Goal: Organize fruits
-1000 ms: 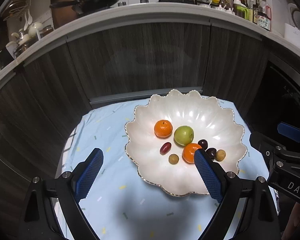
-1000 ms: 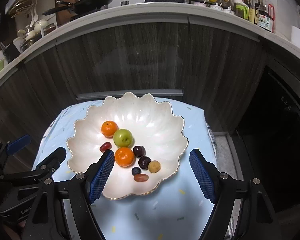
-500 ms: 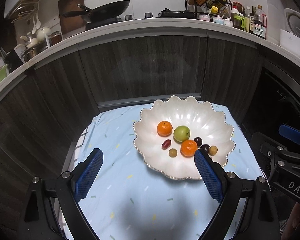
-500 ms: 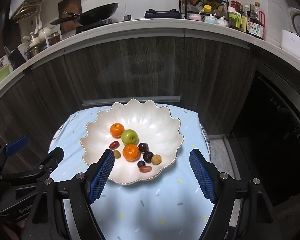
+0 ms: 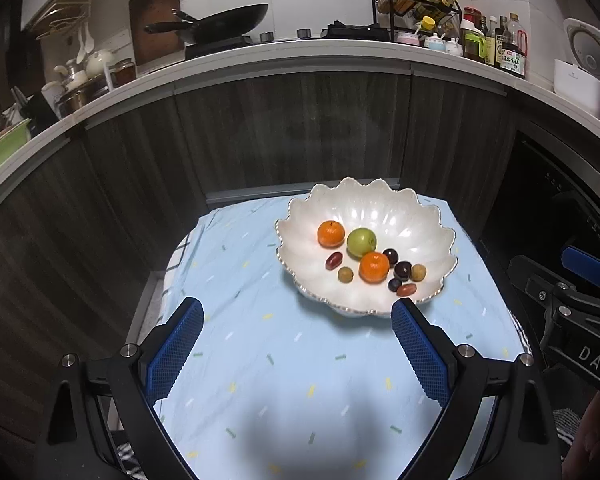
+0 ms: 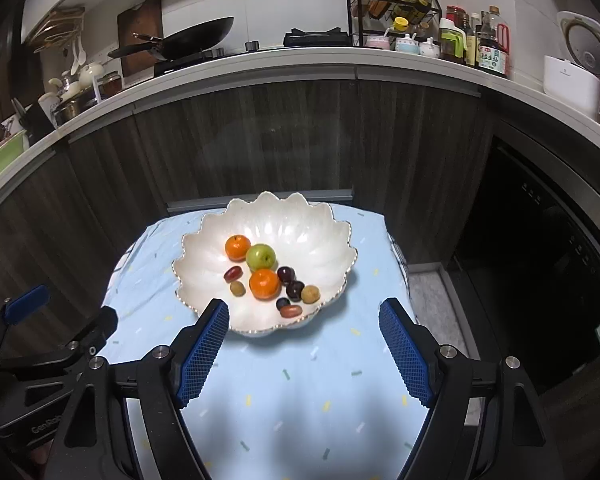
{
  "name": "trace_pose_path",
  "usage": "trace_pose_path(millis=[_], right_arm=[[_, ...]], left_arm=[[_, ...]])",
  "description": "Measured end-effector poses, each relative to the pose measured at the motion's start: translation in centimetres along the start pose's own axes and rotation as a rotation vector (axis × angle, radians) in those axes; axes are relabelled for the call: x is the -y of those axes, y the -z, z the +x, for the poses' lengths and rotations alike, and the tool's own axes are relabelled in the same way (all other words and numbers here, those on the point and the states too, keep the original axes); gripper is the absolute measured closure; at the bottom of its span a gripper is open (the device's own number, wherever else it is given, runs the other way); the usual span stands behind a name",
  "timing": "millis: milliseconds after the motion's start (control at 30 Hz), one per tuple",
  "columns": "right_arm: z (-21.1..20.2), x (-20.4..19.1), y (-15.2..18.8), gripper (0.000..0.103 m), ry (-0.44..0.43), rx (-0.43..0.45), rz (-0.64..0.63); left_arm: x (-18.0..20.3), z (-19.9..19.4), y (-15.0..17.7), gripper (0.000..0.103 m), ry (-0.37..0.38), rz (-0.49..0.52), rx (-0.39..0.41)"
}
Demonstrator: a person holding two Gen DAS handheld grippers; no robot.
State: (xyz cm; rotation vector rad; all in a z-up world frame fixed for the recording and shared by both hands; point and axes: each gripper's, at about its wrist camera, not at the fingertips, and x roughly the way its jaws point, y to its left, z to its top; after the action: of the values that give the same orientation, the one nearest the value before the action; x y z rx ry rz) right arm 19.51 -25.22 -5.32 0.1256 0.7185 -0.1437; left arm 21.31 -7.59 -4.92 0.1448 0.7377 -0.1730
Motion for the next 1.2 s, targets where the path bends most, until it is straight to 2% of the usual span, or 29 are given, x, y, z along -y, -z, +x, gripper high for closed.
trace_pose_path(millis=[733,933,1200], right_arm=[[-6.7,0.0,6.1,0.022,0.027,0.030,0.020],[-8.4,-0.1,7.2,0.022,0.020,0.028,0.041],[-11.0,-0.2,8.8,0.022,0.060,0.052,0.047]], left_arm=[[-1.4,-6.8,6.2,0.003,-0.035,-0.010,0.012],[-1.9,-8.3,7.4,0.003,-0.042,-0.042,0.016],[-2.5,-10.1,8.8,0.002,-0.053,-0.071,0.012]])
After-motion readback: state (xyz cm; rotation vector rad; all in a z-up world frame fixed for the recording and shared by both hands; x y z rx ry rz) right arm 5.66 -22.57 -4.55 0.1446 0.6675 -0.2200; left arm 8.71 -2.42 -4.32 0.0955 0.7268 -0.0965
